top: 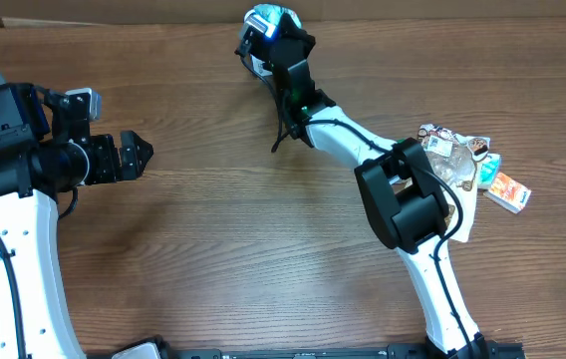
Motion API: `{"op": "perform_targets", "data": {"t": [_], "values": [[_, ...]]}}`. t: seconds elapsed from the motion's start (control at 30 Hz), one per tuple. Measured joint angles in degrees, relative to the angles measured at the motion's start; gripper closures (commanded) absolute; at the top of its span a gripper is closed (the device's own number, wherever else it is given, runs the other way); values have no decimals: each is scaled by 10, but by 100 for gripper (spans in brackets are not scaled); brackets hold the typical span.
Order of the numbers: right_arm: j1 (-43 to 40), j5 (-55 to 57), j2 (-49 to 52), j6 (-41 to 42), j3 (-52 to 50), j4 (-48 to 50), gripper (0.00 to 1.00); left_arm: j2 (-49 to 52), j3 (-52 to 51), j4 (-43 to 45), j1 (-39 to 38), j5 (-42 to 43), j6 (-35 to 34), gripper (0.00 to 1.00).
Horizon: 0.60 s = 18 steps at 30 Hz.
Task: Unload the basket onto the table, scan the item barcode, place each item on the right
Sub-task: 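Hold the teal pack in front of the white scanner, then carry the teal pack right and release it onto the pile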
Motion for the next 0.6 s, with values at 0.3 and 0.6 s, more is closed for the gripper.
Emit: {"op": "perform_targets", "data": {"t": [0.3, 0.6], "values": [[2, 21, -97, 144, -2, -228, 96, 0, 0, 0, 0, 0, 0, 0], [-8, -136, -406, 562, 7, -653, 96, 0, 0, -1, 0, 0, 0, 0]]}}
